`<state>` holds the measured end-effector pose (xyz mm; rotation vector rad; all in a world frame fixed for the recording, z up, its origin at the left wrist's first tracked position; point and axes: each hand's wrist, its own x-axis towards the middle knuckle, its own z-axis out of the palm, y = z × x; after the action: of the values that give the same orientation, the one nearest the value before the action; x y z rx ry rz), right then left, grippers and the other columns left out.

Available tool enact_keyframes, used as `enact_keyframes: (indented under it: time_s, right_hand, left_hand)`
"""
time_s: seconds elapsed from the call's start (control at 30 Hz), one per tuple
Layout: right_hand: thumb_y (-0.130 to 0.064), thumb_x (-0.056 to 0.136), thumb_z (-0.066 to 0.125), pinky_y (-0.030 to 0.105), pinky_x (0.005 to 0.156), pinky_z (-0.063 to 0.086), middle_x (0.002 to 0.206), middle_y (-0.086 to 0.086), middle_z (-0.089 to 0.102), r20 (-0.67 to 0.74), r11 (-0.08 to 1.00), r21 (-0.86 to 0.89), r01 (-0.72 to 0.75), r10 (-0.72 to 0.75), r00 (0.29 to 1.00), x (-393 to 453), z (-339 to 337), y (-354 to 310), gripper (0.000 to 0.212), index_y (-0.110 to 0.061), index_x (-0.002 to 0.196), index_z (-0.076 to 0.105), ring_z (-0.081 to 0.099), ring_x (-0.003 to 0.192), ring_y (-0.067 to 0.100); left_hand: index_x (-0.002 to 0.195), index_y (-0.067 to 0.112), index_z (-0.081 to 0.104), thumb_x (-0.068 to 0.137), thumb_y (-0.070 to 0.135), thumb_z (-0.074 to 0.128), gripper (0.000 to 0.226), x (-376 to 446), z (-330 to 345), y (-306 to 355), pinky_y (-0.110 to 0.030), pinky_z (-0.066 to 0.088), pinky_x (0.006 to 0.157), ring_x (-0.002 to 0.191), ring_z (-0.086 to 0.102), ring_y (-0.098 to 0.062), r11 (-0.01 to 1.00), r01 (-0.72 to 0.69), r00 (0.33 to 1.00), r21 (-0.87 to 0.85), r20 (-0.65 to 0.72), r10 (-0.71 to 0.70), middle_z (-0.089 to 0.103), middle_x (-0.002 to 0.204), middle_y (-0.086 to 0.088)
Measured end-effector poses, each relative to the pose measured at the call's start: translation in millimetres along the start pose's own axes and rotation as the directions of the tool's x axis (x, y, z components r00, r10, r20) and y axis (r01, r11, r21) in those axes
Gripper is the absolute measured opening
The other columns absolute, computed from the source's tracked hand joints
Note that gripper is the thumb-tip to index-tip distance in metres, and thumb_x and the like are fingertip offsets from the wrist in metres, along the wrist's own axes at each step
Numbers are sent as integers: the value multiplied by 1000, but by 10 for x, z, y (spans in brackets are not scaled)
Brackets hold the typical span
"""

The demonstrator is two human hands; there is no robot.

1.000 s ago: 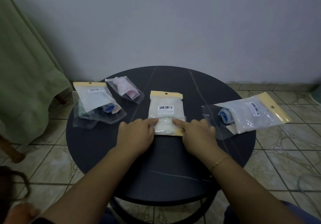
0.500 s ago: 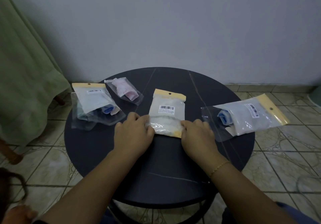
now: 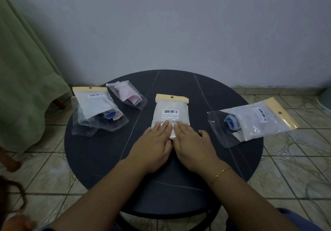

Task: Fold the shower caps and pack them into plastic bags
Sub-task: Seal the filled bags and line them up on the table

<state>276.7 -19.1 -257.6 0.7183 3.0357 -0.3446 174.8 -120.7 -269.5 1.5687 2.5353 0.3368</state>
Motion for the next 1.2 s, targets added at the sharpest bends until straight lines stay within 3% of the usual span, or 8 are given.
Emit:
enact_keyframes:
  time_s: [0.23,0.43,0.53,0.6,0.73,0.97,1.07,1.2]
  right_hand:
    - [-41,100,25,43,116,3,158,-7,11,-71,1000,12,-9,10,997,58,18,5,55,-22,150,14,9,144,6]
    - [-38,94,49,32,88,40,136,-3,49,-325,978,200,60,9,946,39,25,-4,44,-20,133,46,53,115,21]
    - [-34,93,53,33,75,46,121,1,52,-425,924,378,58,118,897,101,-4,-34,32,-16,120,53,59,97,23]
    - [-31,94,52,23,71,45,112,-1,52,-469,823,560,98,217,856,147,-41,-64,25,-18,115,53,57,90,15]
    - [-26,96,48,3,61,40,98,-8,58,-340,501,861,89,436,833,291,-138,-125,10,-23,106,47,57,85,1]
    - [-16,97,45,34,95,48,106,8,67,201,-256,963,-85,470,859,679,-324,115,25,-6,114,62,62,101,19]
    - [-12,96,46,38,102,44,115,10,63,186,-304,952,-28,506,843,805,-370,208,29,-4,121,57,59,109,22]
    - [-14,95,46,40,104,41,120,13,59,163,-186,980,-67,573,803,935,-399,353,29,-3,121,54,56,111,24]
  left_hand:
    - [150,24,15,100,23,31,53,66,-19,-51,-26,6,116,145,5,-7,987,17,999,-158,-39,-24,8,158,10]
    - [151,20,10,93,31,49,70,28,-13,-3,-32,12,115,145,3,-13,916,173,897,-361,-326,-298,6,159,4]
    - [150,21,8,90,41,54,78,60,-55,66,-39,27,112,138,27,-16,778,216,814,-590,-331,-477,24,153,0]
    - [150,26,10,92,41,51,72,114,-75,155,-31,33,105,131,37,-10,658,137,857,-740,-244,-453,31,150,5]
    - [148,29,22,101,34,32,48,262,-106,319,-12,17,104,133,21,8,688,-45,951,-724,-243,-194,24,153,15]
    - [146,30,30,101,45,20,48,897,-41,328,-27,22,112,139,28,-7,781,27,993,-624,-74,-94,29,151,13]
    - [137,26,40,94,52,19,55,1184,-60,390,-40,33,109,128,44,-14,778,31,999,-627,-13,-50,43,142,8]
    - [146,20,29,102,36,24,47,1586,-48,423,-33,22,112,140,26,-16,900,31,998,-435,55,-7,24,155,4]
